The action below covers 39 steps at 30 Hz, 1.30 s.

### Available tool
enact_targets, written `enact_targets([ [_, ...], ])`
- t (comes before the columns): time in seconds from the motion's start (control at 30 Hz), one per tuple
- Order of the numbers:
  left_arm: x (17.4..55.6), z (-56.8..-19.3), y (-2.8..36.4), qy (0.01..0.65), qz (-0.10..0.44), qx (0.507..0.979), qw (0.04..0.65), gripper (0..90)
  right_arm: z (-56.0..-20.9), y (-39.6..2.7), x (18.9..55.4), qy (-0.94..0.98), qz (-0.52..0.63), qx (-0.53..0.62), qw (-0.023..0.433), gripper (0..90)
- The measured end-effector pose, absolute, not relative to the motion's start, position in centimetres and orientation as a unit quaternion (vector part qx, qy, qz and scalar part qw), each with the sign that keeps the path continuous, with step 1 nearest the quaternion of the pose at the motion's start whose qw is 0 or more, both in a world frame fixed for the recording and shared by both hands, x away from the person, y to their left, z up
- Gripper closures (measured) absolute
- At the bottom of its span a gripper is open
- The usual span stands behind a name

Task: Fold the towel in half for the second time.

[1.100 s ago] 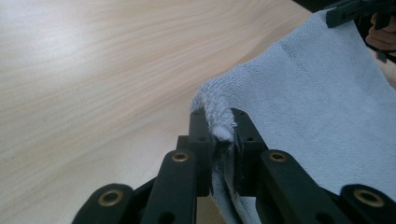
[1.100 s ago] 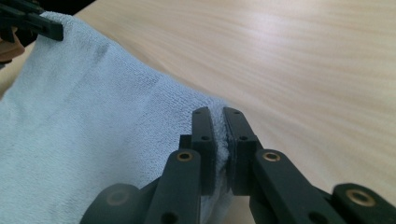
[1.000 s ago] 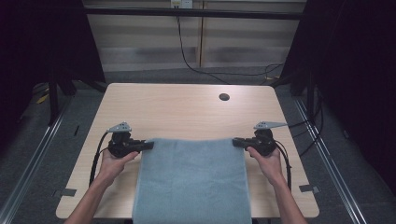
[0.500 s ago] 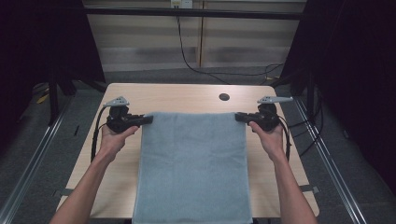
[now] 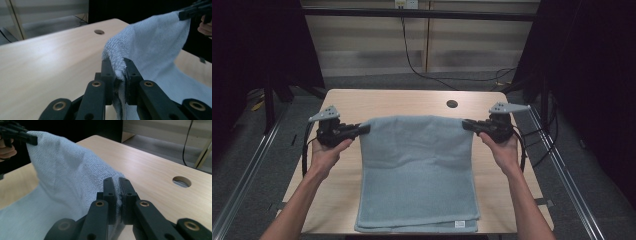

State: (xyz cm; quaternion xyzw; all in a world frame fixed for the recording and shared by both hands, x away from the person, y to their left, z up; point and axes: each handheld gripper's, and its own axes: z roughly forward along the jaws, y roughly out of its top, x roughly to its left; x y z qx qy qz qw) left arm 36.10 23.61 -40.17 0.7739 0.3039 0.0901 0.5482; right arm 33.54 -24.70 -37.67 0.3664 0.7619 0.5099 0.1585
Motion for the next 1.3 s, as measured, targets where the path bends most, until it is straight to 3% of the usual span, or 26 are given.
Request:
enact_targets([
  [0.5,25.2,-44.7,25.0,0.276,0.008,0.797,0.537,77.8,-43.3,-25.6,21.6,0.789,0.494,0.348,0.115,83.6],
  [0.6,24.0,-45.4,25.6,0.275,-0.005,0.796,0.539,71.4,-43.9,-25.7,20.0,0.791,0.492,0.349,0.100,73.7],
  [0.7,24.2,-45.5,26.4,0.288,-0.005,0.784,0.550,65.0,-44.4,-26.5,18.8,0.779,0.503,0.361,0.101,65.6],
  [0.93,27.5,-46.0,27.2,0.350,0.046,0.770,0.531,49.9,-44.8,-27.6,19.4,0.750,0.516,0.398,0.114,60.0],
  [1.3,27.8,-46.9,27.3,0.363,0.069,0.778,0.508,33.6,-45.3,-28.1,20.1,0.723,0.523,0.431,0.134,47.4],
])
